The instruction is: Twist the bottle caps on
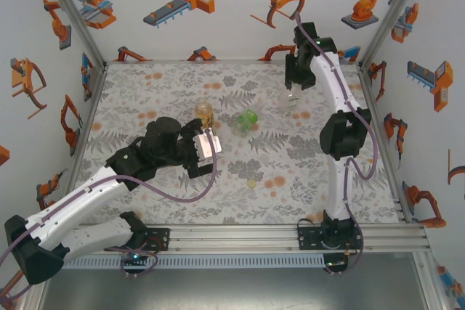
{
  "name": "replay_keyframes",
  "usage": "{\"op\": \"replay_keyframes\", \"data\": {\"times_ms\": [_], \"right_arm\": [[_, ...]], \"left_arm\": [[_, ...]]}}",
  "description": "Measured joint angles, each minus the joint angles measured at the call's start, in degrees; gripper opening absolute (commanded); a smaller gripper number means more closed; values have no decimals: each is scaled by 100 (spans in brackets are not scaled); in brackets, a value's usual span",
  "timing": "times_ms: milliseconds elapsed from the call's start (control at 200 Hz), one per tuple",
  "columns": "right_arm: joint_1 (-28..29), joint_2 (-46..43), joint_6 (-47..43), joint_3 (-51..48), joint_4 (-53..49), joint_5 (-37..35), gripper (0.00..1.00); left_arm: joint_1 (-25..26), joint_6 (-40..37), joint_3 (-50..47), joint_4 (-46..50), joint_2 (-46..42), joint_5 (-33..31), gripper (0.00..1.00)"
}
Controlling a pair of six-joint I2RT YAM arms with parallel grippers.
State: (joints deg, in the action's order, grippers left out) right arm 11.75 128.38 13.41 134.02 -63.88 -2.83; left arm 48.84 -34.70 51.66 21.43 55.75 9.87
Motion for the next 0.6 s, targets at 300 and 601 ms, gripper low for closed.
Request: {"op": "replay_keyframes", "data": {"times_ms": [300,601], "right_arm": [[0,52,0,289,-195,17,58],[11,-389,2,380,-306,-22,59]], "left_arm": [[26,0,0,0,0,0,90],[26,2,0,0,0,-2,90]]}}
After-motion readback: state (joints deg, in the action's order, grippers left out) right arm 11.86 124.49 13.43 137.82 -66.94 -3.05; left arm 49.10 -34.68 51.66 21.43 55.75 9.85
